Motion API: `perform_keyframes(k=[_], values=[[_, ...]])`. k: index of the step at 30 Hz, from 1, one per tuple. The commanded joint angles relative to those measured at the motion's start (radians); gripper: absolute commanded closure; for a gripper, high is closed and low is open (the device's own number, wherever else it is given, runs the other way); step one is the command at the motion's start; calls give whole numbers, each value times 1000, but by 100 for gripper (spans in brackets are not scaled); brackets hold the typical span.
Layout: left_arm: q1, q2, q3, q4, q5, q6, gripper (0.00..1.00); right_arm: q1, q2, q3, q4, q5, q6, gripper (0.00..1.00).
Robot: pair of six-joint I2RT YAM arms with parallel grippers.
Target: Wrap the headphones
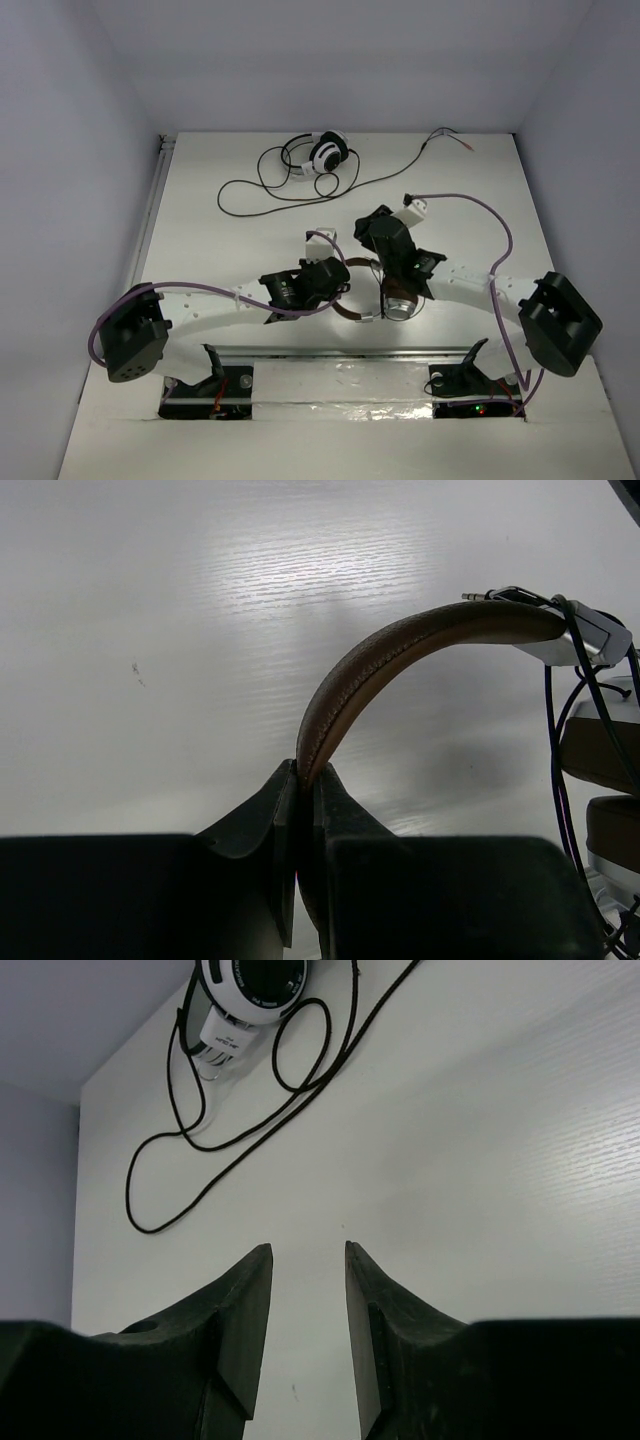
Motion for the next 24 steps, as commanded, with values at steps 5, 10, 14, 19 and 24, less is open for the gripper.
perform_keyframes(k=[5, 10, 14, 19, 24], values=[[-2, -17, -3, 45, -26, -23, 100, -27, -67, 60, -16, 32, -93, 51], [-2, 18, -8, 72, -73, 21, 100, -36, -214, 77, -108, 58, -214, 15], [27, 55, -5, 124, -110, 64, 100, -36, -320, 27, -208, 92, -234, 3], [73, 118, 6, 219, -106, 119, 100, -36, -470, -39, -305, 85, -225, 0], [118, 189, -6, 283, -95, 156, 93, -36, -631, -50, -403, 69, -256, 0]])
